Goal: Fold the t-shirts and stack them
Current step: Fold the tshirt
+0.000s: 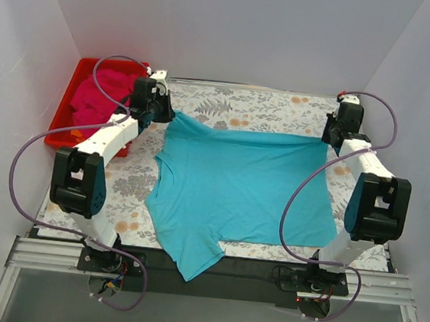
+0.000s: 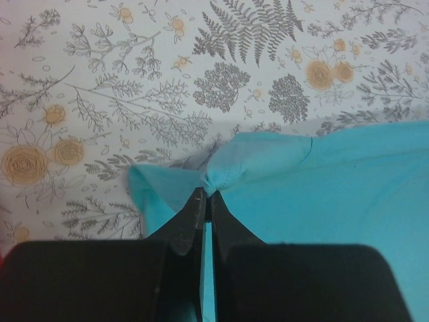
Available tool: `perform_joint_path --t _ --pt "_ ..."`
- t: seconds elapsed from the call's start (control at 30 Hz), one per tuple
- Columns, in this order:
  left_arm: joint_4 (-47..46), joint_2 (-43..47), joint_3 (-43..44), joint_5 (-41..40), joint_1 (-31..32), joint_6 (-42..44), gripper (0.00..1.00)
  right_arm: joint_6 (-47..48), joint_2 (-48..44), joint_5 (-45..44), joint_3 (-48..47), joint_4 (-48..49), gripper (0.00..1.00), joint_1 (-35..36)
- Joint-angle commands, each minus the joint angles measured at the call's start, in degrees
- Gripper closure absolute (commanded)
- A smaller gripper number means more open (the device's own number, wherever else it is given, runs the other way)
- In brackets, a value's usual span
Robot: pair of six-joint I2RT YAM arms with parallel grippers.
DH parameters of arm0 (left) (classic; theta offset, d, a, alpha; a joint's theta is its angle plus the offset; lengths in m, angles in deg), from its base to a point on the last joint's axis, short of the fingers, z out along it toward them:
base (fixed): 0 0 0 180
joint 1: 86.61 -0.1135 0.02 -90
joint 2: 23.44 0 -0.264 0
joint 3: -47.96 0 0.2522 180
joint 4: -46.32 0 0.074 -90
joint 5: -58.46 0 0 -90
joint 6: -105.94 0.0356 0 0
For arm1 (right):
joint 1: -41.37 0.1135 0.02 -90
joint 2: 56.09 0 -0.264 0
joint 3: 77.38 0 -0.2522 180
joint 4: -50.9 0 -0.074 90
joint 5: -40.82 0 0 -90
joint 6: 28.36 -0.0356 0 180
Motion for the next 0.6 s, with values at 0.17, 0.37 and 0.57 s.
perform_joint_path --t 0.17,0.37,0.57 --pt "7.32 10.36 -5.17 2.23 -0.37 -4.09 1.00 -1.19 -5.69 -0.53 3.60 1.45 0.99 -1.54" --pt "9.61 13.52 -8.43 2.76 -0.28 -6.99 1.00 -1.89 -7.45 -1.85 5.79 0.84 0.99 -2.24" --pt "11.89 17.57 -11.06 4.25 0.16 -12.25 1.00 -3.47 -9.03 -2.64 6.85 -0.21 0.99 -3.21"
